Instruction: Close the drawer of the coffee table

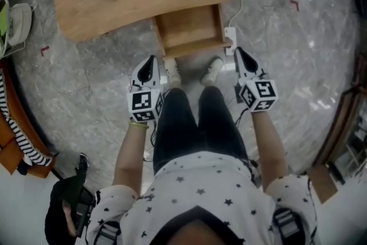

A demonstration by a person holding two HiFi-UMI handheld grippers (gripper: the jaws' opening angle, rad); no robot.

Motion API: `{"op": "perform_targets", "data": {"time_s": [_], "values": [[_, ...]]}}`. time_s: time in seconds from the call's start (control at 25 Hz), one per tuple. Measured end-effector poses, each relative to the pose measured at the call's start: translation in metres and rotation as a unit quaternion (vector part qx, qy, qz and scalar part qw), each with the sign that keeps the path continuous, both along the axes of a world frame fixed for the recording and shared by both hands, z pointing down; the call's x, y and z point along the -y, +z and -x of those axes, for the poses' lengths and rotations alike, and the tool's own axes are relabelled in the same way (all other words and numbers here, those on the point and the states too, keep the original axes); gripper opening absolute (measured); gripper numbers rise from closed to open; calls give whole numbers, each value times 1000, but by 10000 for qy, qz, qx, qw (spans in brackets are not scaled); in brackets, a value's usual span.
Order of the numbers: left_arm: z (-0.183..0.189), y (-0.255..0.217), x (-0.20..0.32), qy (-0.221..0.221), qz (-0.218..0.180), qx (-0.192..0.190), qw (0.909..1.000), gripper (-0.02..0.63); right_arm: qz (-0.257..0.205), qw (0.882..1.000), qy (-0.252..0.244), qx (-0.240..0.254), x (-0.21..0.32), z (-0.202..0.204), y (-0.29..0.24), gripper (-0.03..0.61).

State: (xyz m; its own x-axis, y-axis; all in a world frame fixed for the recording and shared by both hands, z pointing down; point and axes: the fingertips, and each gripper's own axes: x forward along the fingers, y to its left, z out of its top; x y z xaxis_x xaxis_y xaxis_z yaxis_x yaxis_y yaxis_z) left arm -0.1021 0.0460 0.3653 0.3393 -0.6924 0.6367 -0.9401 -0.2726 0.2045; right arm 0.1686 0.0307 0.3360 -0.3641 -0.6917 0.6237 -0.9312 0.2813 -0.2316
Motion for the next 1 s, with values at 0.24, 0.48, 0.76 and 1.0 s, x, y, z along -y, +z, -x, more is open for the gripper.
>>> {"op": "perform_targets", "data": {"time_s": [0.24,0.48,0.76,1.0], "values": [[-6,46,-3,0,167,145,9998,3,257,9994,-187,-139,0,-20,50,9],[-9,94,-10,30,386,258,9989,5,537,9975,-371,-266,-1,-34,106,9],[-10,146,-19,61,673,357,9971,5,821,9952,-411,-330,-8,-46,163,9],[-12,185,-24,131,906,412,9949,5,1044,9925,-441,-459,-15,-57,207,10]]}}
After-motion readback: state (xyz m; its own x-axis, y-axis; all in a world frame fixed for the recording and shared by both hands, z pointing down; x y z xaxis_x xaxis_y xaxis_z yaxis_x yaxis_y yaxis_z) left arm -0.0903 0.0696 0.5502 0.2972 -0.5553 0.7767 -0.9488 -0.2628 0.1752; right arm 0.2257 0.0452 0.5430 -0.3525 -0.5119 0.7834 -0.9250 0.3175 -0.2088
